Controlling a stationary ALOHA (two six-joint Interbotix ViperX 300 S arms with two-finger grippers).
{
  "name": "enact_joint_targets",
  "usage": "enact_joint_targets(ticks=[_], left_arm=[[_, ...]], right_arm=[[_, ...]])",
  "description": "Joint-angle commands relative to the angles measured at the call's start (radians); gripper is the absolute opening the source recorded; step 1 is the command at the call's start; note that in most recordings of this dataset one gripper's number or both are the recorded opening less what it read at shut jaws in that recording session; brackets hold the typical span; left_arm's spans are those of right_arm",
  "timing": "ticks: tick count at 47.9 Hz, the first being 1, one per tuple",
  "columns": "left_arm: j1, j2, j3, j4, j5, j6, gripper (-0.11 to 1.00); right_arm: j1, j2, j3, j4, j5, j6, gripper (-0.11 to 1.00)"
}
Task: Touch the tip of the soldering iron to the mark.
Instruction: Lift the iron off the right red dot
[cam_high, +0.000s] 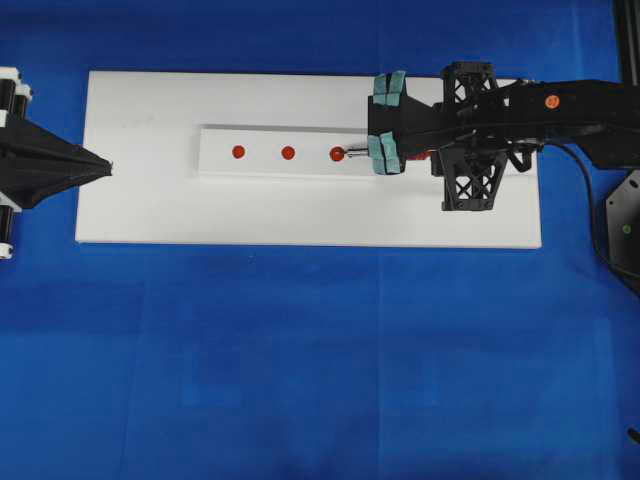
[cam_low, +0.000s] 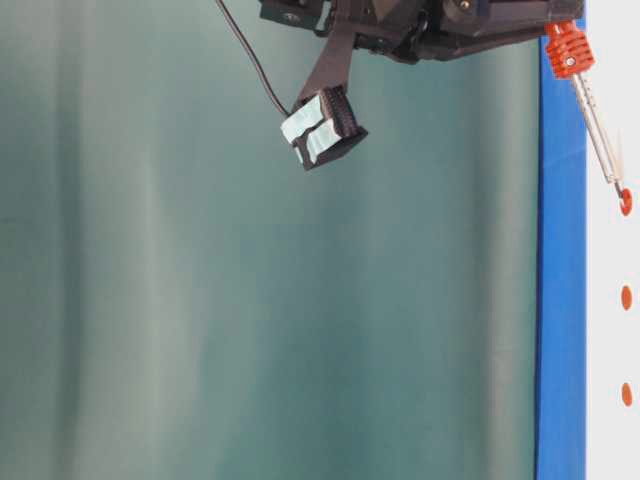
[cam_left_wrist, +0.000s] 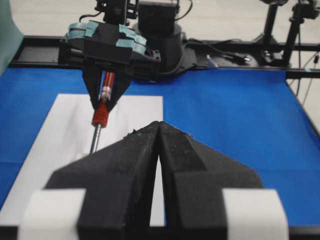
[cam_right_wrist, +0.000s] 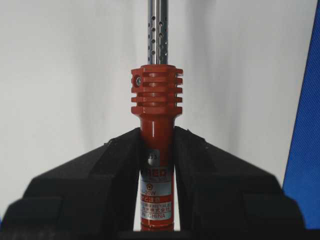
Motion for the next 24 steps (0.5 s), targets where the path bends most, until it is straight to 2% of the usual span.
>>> enact_joint_targets(ticks=[1,10,24], left_arm=[[0.000,0.005,-0.011,0.003,-0.011,0.000,0.00],[-0.002,0.005,-0.012,0.002,-0.011,-0.002,0.00],[-0.002,0.003,-0.012,0.003,-0.011,-0.002,0.00]], right_arm=[[-0.002,-0.012,-0.017,0.000,0.002,-0.002,0.06],[-0.002,-0.075,-0.064,-0.006,0.058,-0.002,0.06],[-0.002,-0.201,-0.190,-0.032,0.262,-0.005,0.06]])
